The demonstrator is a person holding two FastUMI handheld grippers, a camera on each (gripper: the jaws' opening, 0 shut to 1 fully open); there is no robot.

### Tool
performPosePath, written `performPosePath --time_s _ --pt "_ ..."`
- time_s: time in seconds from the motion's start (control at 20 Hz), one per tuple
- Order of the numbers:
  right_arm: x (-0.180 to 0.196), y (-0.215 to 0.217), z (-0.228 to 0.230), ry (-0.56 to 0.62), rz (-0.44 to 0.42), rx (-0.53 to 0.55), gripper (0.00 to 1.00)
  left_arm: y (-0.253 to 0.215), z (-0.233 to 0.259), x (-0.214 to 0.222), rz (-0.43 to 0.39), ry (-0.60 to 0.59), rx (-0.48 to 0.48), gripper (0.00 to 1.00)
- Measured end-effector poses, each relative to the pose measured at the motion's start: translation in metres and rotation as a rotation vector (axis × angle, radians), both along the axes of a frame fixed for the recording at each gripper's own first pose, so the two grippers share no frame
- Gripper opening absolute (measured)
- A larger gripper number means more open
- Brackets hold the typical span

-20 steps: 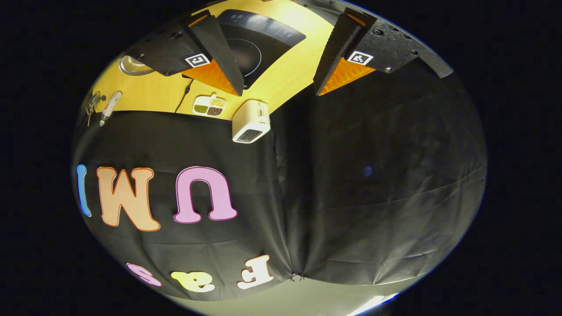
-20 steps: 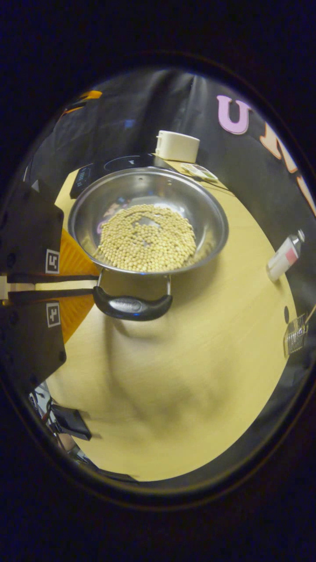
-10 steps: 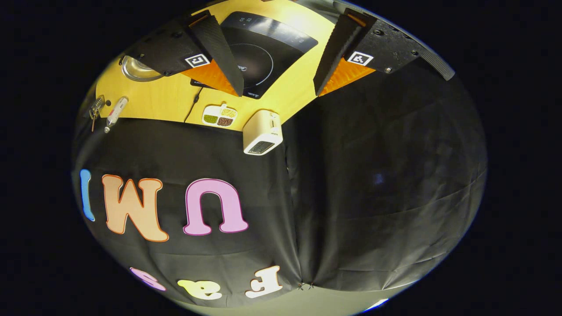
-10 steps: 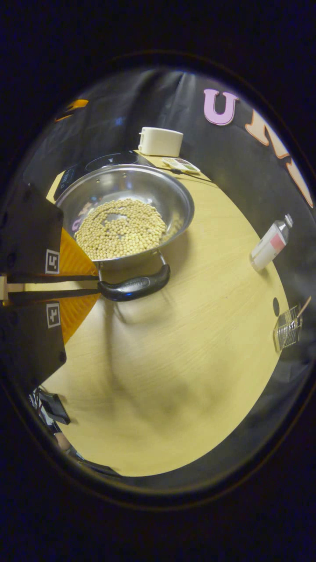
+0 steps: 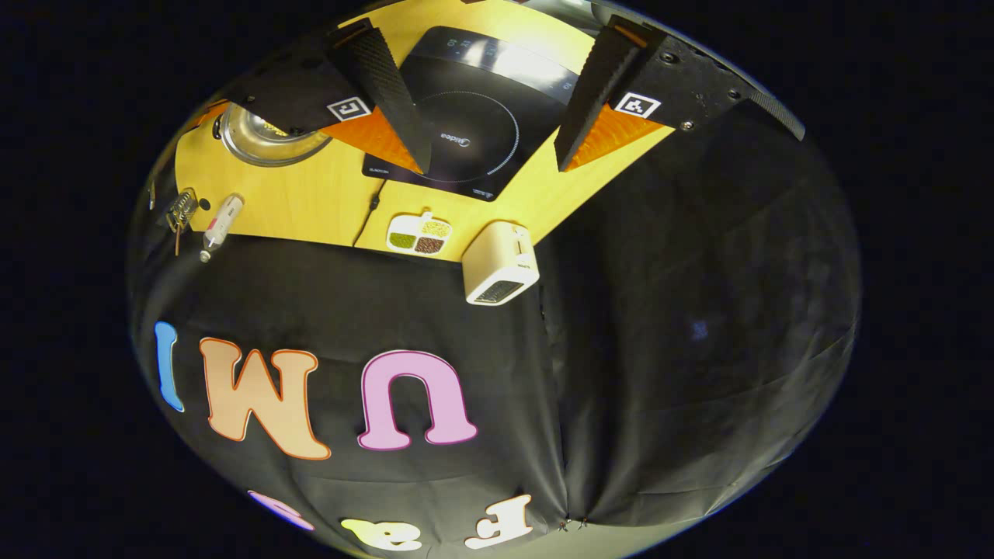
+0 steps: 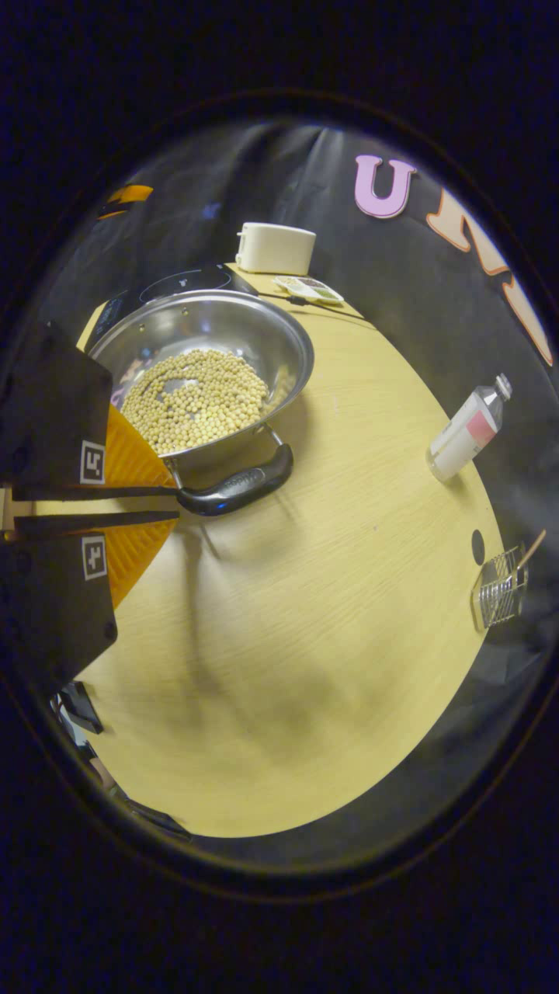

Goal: First push the handle of the pot to place it horizontally, then grasp the pot with both hands and set it on the induction cooktop.

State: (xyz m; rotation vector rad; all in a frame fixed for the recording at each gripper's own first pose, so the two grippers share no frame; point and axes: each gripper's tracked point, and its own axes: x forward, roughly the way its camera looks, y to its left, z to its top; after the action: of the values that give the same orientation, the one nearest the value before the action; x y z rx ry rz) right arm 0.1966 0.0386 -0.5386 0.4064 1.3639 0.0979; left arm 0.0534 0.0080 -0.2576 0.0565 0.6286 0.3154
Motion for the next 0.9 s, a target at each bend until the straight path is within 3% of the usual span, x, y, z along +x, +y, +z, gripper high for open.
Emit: performPosePath --time_s 0.05,0.1,0.2,0.25,0.45,0.7,0.85,0.9 --pt "-0.002 -0.001 0.002 -0.001 0.013 0.009 0.21 -0.005 -0.008 0.0 -0.006 0.016 -0.023 0.98" --pt "-0.005 -0.008 0.007 0.001 0.016 0.006 0.21 -0.01 -0.016 0.0 -0.014 0.032 -0.051 0.98" --pt "-0.005 -0.015 0.012 -0.003 0.022 0.018 0.39 -0.022 -0.034 -0.001 -0.027 0.067 -0.125 0.98" --pt "-0.004 -0.019 0.018 -0.008 0.028 0.026 0.63 -0.03 -0.044 -0.004 -0.039 0.091 -0.168 0.98" --pt "0.013 -0.014 0.038 -0.069 0.054 0.077 0.96 -0.063 -0.084 -0.012 -0.127 0.197 -0.32 0.96" --pt "0.032 0.008 0.044 -0.12 0.14 0.121 0.96 -0.1 -0.122 -0.018 -0.201 0.29 -0.494 0.96" --pt "0.039 0.02 0.039 -0.109 0.172 0.133 0.96 -0.113 -0.135 -0.017 -0.238 0.344 -0.548 0.96" --pt "0.04 0.023 0.035 -0.105 0.18 0.135 0.87 -0.117 -0.14 -0.015 -0.256 0.359 -0.556 0.96"
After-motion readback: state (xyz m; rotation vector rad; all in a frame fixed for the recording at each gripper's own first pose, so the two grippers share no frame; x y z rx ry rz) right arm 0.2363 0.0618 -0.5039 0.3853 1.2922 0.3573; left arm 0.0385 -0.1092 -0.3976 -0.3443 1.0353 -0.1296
